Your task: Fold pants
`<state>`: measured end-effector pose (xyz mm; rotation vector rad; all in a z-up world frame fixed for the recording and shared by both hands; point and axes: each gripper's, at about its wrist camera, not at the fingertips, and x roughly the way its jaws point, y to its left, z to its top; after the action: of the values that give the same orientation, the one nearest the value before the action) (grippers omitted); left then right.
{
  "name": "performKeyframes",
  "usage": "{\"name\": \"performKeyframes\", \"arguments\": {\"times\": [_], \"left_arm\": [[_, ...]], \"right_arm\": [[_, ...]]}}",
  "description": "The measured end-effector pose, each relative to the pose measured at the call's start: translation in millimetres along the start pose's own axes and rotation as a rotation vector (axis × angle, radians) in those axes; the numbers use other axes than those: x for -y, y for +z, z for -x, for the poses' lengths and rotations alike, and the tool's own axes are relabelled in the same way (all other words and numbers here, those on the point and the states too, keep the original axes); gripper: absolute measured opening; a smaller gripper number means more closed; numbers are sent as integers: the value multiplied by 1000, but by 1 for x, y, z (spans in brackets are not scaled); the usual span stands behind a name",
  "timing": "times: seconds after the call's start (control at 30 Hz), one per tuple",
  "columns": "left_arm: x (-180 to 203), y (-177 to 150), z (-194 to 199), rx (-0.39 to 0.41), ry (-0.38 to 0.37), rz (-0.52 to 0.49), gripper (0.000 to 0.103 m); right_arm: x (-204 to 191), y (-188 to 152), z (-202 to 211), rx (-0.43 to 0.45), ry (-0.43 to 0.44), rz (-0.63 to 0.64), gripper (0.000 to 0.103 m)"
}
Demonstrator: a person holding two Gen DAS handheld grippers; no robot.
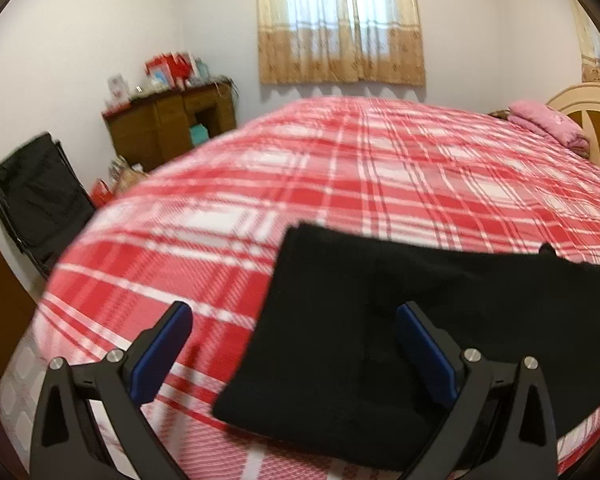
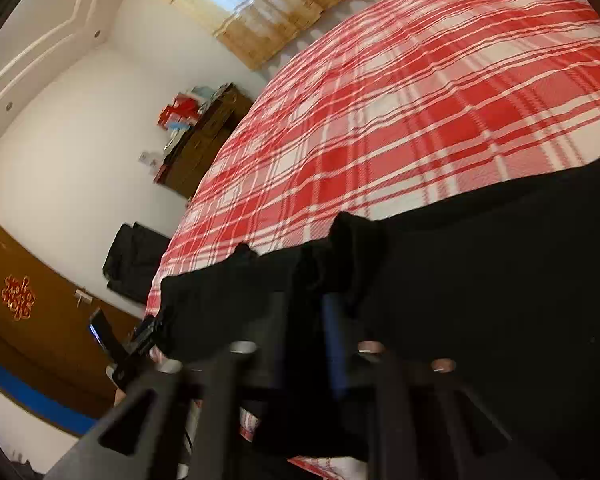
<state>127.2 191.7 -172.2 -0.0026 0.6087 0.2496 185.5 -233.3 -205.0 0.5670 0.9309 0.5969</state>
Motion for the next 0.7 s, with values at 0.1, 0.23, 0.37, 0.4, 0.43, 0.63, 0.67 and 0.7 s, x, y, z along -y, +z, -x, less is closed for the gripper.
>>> {"name": "performKeyframes", "arguments": {"times": [0.1,0.23,0.37,0.4,0.43,0.63,0.67,0.7], "left_arm": [[4,11,16,52,22,-1,103],[19,22,34,59,-78,-9,103],[62,25,42,7,-270,-63,103],[74,25,43,-5,-307,-83,103],[94,24,45,-17,-364,-116,103],[175,14,52,-81,-516,-266,103],[188,10,54,-87,-526,-296,103],[199,5,54,-93,-535,-327,103]], "right_arm": [[-11,-3,9,-6,7,53,73],[-11,-6,37,13,-25,103,73],[18,-7,76,80,-82,51,73],[24,-8,87,110,-120,47,73],[26,-9,94,130,-159,60,73],[-10,-27,80,69,-271,326,49],[-17,-30,71,44,-275,378,49],[-24,-35,64,21,-274,423,49]]}}
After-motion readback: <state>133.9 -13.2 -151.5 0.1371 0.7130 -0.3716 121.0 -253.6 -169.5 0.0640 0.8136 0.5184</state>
